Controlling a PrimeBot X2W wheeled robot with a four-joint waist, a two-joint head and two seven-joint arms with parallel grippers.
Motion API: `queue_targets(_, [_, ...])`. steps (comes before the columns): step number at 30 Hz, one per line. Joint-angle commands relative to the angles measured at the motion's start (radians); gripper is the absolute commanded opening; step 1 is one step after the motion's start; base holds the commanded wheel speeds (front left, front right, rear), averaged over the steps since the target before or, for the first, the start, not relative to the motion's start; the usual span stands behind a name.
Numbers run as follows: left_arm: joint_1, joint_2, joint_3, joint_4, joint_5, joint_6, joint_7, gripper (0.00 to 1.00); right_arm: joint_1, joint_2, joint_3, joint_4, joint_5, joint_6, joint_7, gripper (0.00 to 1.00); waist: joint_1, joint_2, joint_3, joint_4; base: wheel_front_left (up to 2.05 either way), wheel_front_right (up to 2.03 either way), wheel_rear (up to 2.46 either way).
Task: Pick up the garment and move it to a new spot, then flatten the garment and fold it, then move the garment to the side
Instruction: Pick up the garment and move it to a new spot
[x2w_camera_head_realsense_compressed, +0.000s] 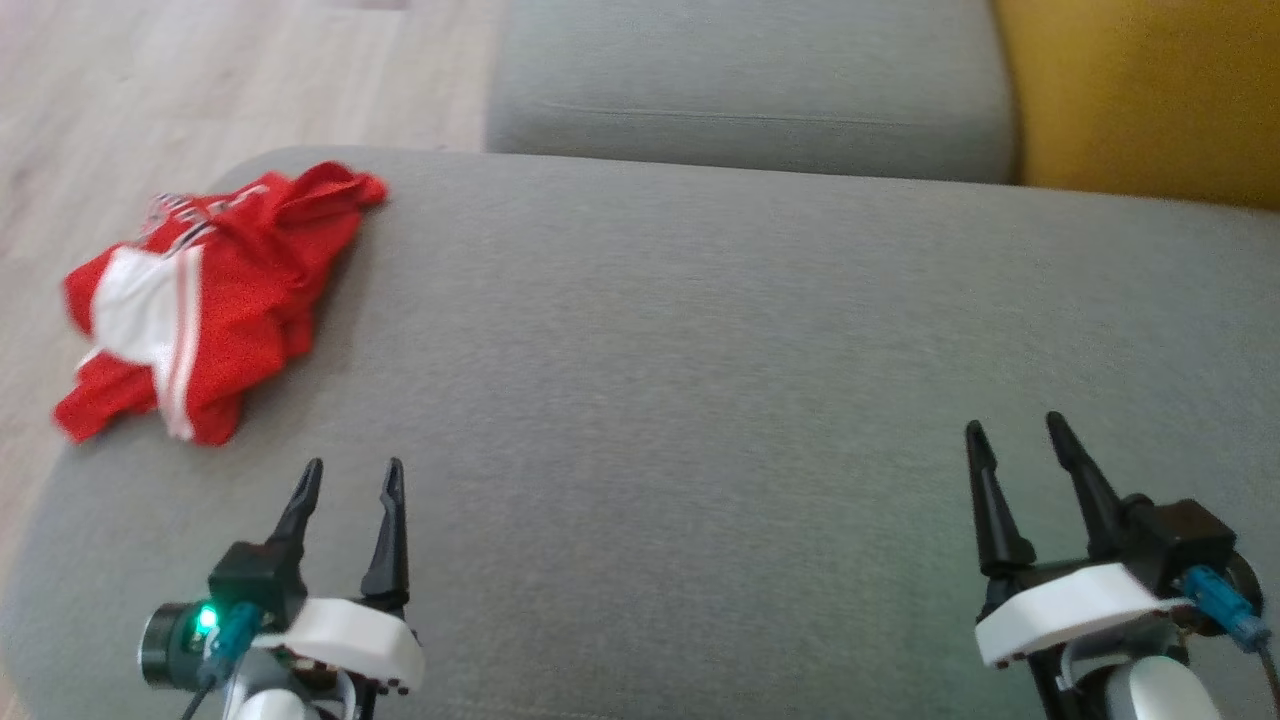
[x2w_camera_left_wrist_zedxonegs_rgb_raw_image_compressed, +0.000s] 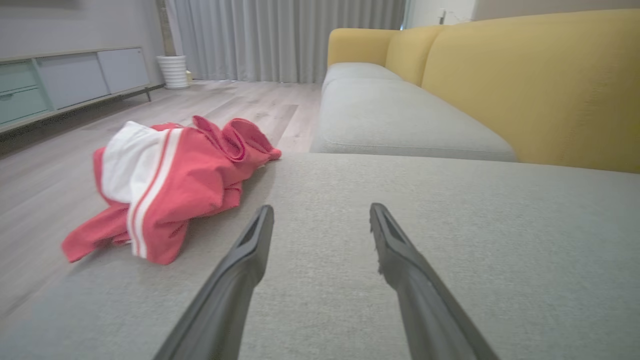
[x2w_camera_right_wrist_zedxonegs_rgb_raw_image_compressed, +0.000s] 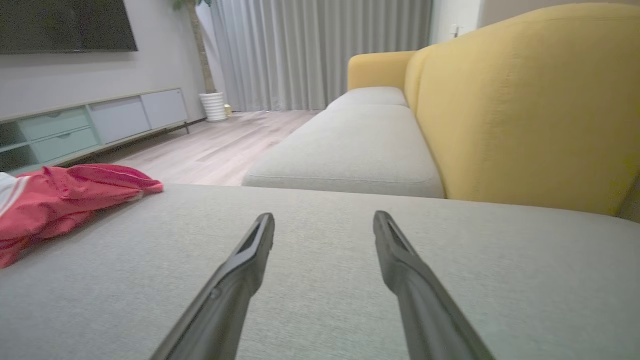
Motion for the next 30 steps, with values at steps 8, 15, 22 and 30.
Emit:
queue_targets(8, [-0.062, 0.016, 0.069, -0.032, 0.010, -0.001, -0.012, 1.00, -0.012, -0.004, 0.073, -0.054, 0.014, -0.001, 0.012, 1.00, 0.0000, -0.0001, 0.000, 0.163, 0.00, 0.00, 0.00])
queue_targets(15, [-0.061, 0.017, 0.082, -0.031, 0.013, -0.003, -0.012, 1.00, -0.017, -0.004, 0.089, -0.052, -0.002, -0.001, 0.013, 1.00, 0.0000, -0.0001, 0.000, 0.209, 0.00, 0.00, 0.00])
queue_targets(22, [-0.059, 0.012, 0.090, -0.030, 0.016, -0.007, -0.012, 1.00, -0.018, -0.004, 0.087, -0.047, -0.001, -0.001, 0.011, 1.00, 0.0000, -0.0001, 0.000, 0.225, 0.00, 0.00, 0.00])
queue_targets(30, [-0.065, 0.007, 0.102, -0.023, 0.014, -0.014, -0.012, 1.00, -0.024, -0.004, 0.085, -0.047, -0.002, -0.001, 0.015, 1.00, 0.0000, -0.0001, 0.013, 0.219, 0.00, 0.00, 0.00])
